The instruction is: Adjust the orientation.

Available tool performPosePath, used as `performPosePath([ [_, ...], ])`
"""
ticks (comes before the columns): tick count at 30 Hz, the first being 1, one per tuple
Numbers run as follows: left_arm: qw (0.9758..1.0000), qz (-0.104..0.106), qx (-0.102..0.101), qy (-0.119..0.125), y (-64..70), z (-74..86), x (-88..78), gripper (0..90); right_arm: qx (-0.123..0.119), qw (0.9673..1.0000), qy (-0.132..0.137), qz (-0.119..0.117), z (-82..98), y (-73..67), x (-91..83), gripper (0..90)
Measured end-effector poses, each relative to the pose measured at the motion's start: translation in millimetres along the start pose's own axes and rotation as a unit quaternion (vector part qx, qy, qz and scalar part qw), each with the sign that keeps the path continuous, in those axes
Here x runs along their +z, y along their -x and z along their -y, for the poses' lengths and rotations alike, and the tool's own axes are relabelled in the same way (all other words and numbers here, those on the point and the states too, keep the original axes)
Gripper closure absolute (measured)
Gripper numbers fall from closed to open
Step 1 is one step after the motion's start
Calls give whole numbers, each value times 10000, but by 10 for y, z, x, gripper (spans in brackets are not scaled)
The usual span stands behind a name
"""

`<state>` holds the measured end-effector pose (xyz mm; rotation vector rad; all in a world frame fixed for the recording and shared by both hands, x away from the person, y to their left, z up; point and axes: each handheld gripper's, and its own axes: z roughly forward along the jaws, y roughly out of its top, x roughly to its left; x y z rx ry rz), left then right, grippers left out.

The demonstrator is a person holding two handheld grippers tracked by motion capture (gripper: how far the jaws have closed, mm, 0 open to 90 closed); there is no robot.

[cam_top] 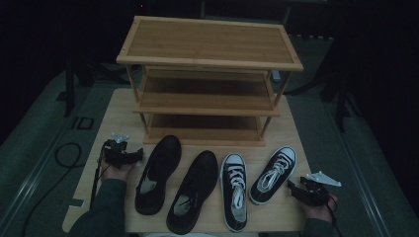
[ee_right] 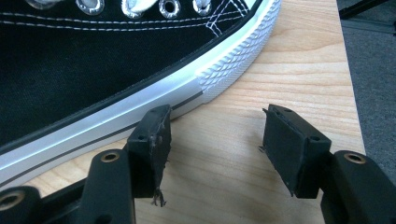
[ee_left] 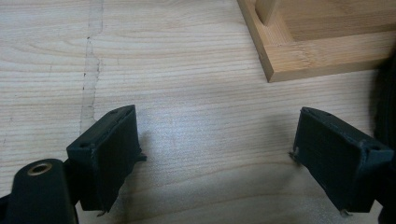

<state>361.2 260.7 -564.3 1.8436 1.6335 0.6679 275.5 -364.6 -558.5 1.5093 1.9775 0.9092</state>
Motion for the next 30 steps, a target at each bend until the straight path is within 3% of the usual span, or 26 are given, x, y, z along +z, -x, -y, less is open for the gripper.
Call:
performPosePath([
  [5,10000,-13,-11,19,-1,6,-8,156,5,10000,-1,15,-6,3,6,411],
  [11,10000,-49,-59,61,-21,19,-43,246,-2,10000,-3,20,-6,2,7,411],
  [14,9999,-48,-133,38,-35,15,-72,370,-4,10000,-3,31,-5,0,6,411],
  [18,9998,110,-137,-11,-59,17,-112,457,3,10000,-7,87,-1,-16,2,396],
  [30,9975,585,324,230,-28,-59,-562,540,5,9999,-36,110,12,-41,-10,360],
])
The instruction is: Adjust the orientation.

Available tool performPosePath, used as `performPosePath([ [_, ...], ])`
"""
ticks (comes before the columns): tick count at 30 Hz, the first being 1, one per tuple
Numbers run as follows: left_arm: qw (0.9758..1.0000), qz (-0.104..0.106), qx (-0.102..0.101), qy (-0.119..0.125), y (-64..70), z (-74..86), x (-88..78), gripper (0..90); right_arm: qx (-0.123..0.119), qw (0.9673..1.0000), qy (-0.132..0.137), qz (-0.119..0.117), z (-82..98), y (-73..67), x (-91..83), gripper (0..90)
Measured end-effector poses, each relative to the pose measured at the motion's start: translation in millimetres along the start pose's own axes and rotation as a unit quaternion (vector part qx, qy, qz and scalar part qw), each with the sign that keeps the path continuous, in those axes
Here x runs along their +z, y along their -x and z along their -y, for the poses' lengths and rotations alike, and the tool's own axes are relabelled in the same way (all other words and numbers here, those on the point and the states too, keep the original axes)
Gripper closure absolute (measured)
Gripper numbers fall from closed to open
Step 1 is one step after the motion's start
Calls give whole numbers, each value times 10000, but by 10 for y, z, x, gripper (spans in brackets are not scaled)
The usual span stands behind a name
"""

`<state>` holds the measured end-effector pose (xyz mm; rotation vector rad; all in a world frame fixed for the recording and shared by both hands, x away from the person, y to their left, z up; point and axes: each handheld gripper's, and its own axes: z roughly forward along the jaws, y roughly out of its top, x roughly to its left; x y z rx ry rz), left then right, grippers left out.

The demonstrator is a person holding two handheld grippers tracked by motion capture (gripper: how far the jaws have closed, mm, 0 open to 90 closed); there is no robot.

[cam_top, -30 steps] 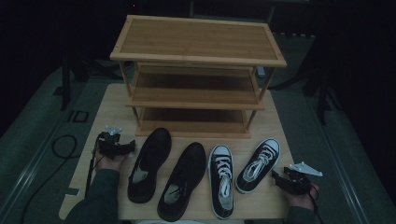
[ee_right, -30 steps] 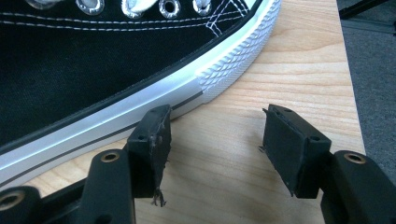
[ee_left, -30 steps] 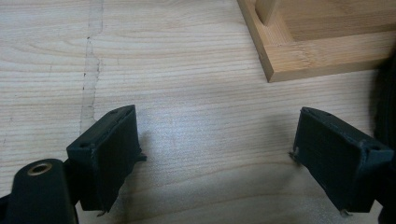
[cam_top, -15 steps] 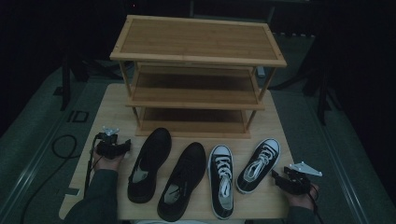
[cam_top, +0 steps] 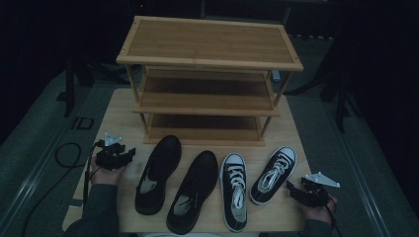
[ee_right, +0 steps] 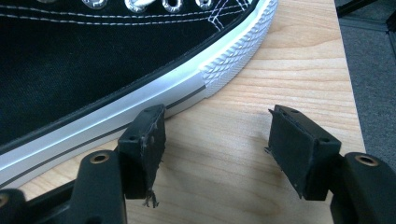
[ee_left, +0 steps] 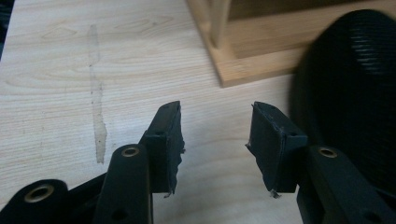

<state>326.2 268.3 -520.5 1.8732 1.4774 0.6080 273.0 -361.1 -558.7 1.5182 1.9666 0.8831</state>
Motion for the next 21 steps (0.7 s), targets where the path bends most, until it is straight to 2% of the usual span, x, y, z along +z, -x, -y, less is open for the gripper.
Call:
performPosePath([
  [2,10000,73,13,-2,-2,-9,-67,540,0,10000,-2,1,0,0,1,351],
  [5,9994,344,-33,12,-11,-37,-158,543,39,10000,-18,43,-3,2,6,315],
  [10,9975,691,147,16,54,-103,-252,552,50,10000,-25,50,-4,4,9,307],
  [12,9960,874,177,41,101,-140,-290,557,52,10000,-26,47,-4,3,9,306],
  [17,9922,1109,571,25,251,-280,-388,565,51,10000,-27,43,-4,3,8,305],
  [21,9882,1331,753,-43,298,-358,-434,569,48,10000,-28,43,-4,4,8,305],
])
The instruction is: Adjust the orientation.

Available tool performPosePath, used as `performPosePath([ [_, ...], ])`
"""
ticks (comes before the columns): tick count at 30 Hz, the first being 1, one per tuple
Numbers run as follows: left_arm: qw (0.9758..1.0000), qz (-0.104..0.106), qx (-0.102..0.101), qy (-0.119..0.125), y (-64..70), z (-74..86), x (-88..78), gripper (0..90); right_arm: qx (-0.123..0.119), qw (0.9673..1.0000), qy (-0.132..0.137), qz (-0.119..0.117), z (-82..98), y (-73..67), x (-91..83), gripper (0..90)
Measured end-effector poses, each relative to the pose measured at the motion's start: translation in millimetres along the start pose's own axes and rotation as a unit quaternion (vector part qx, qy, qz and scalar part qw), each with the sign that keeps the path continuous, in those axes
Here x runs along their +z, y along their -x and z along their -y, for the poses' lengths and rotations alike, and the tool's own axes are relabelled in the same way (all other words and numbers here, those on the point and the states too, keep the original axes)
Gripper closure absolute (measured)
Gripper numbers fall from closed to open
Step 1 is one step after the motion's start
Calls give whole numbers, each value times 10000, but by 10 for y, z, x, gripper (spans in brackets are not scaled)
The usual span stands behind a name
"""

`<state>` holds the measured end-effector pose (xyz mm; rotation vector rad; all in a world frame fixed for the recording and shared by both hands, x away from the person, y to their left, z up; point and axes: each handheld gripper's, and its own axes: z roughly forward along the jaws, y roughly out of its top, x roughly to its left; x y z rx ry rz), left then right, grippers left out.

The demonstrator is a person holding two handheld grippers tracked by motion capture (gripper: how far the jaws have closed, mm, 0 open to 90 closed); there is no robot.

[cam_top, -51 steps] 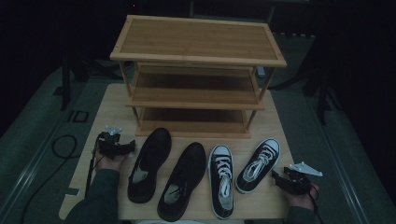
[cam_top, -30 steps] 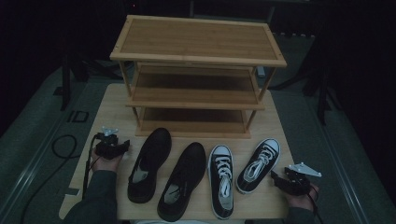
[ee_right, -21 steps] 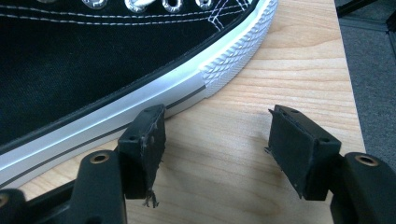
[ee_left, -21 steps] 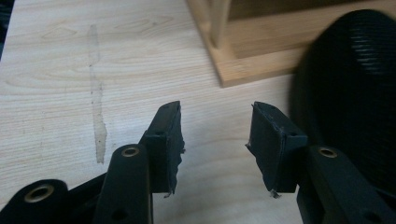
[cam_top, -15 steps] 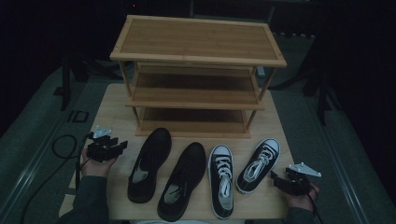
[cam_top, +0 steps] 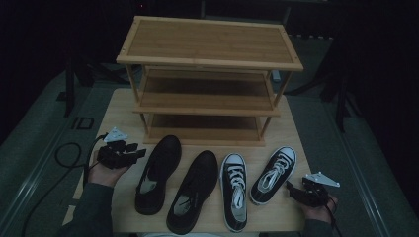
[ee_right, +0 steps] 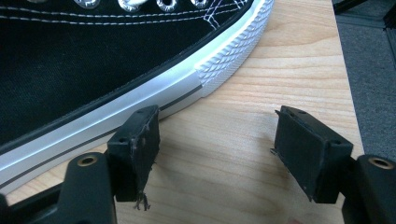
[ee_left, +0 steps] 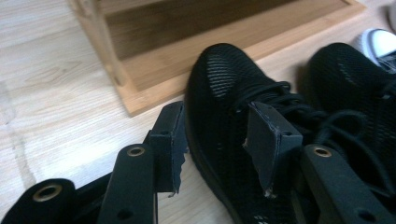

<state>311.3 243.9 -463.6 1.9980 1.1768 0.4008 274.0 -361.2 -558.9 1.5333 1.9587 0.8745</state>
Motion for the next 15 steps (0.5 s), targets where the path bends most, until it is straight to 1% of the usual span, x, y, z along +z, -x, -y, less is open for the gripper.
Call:
performPosePath([
  [6,9995,206,230,-57,71,-58,-89,568,3,10000,0,-2,0,-1,0,305],
  [7,9994,225,241,-63,75,-61,-96,568,3,10000,0,-3,0,-1,0,305],
  [9,9989,338,302,-92,87,-72,-122,568,5,10000,1,-3,0,-1,0,305],
  [10,9984,444,327,-104,97,-78,-137,568,3,10000,0,-4,0,-1,0,305],
  [14,9975,541,424,-185,131,-89,-164,568,3,10000,0,-5,0,-1,0,305],
  [15,9974,534,447,-198,141,-92,-170,568,4,10000,0,-5,0,-1,0,305],
])
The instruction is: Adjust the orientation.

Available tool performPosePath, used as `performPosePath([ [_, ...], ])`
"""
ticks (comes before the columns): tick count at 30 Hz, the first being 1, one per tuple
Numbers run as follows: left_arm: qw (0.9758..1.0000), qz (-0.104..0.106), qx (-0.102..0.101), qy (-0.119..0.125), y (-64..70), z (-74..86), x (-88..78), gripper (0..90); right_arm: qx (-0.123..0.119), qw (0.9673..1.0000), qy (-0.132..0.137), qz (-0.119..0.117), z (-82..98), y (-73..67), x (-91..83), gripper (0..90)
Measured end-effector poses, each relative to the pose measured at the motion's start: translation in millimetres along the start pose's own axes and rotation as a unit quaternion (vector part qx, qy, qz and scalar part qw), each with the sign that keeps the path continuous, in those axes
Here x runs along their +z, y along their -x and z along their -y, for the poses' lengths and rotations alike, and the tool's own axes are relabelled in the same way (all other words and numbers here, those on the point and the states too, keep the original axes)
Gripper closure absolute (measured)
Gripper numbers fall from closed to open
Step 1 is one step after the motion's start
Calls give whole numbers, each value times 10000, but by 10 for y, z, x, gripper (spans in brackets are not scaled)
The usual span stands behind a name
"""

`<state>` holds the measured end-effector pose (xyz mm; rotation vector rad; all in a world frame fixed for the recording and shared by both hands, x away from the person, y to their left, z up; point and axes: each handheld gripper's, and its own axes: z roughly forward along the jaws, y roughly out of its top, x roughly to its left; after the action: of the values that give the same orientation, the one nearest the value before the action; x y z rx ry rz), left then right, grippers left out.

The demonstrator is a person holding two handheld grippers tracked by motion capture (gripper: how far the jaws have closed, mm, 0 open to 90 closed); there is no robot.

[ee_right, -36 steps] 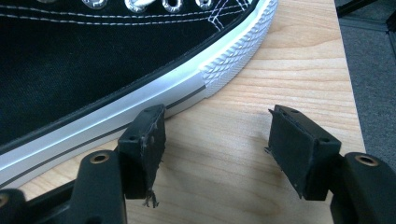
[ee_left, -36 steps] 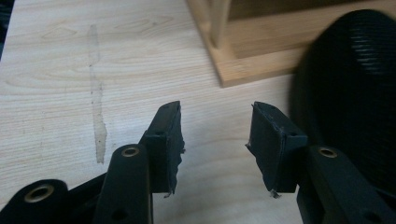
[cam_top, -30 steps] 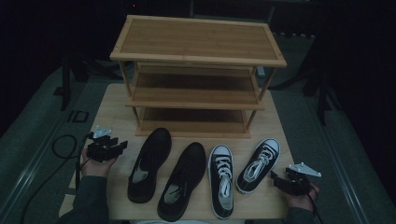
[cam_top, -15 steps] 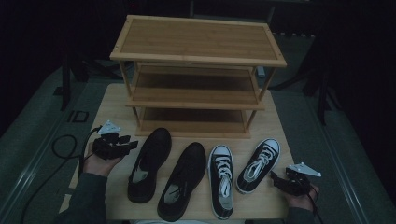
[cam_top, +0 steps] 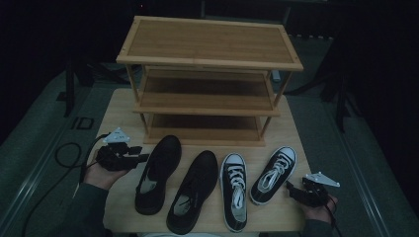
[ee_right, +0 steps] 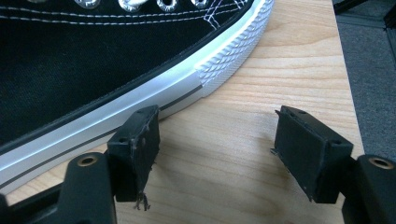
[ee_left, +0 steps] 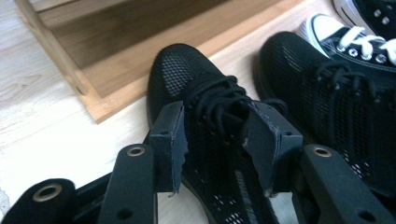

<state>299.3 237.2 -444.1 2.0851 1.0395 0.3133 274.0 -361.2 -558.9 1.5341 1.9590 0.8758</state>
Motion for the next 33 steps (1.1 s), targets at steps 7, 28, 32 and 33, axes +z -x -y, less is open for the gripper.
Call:
performPosePath([
  [7,9997,-125,189,-120,135,-58,-78,568,-5,10000,1,0,0,1,0,305],
  [28,9934,-175,352,-1075,294,164,175,769,-7,10000,3,-9,0,0,0,305],
  [32,9930,-371,314,-1076,258,164,128,835,-9,10000,3,-11,0,0,0,305],
  [33,9923,-470,322,-1100,244,165,122,847,-9,10000,3,-12,0,0,0,305],
])
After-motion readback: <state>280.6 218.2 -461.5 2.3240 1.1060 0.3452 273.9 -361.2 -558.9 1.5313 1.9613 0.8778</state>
